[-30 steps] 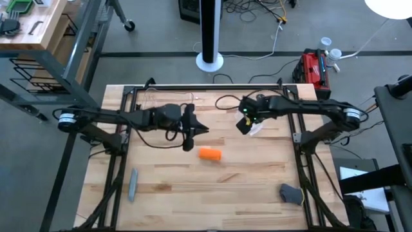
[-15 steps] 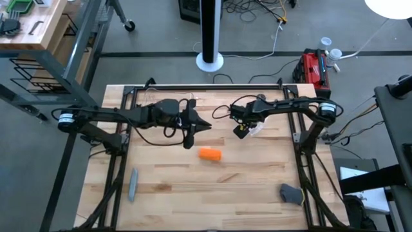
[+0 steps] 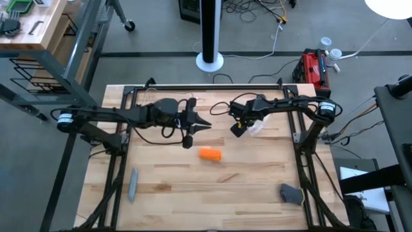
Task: Roll bandage
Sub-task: Open the transparent zip bag
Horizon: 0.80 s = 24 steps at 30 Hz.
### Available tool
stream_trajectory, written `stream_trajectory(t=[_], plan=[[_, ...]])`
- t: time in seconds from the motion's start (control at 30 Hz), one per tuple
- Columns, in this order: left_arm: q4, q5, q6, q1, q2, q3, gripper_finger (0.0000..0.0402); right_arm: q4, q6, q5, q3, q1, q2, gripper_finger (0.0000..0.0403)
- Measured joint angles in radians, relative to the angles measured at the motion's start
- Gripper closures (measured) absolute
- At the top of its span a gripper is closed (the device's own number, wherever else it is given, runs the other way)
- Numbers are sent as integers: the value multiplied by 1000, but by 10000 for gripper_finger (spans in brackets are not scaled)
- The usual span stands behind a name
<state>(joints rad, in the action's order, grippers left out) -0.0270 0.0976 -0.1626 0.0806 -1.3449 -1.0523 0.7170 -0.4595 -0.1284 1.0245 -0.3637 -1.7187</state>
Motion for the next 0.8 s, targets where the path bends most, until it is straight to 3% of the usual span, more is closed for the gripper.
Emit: stream_trajectory(t=[0.3,0.8], plan=[[-11,-3,-13,0,53,0,365,-4,14,2,-1,-10,-1,333],[13,-5,-1,0,65,0,365,-71,37,21,-42,-10,-1,399]])
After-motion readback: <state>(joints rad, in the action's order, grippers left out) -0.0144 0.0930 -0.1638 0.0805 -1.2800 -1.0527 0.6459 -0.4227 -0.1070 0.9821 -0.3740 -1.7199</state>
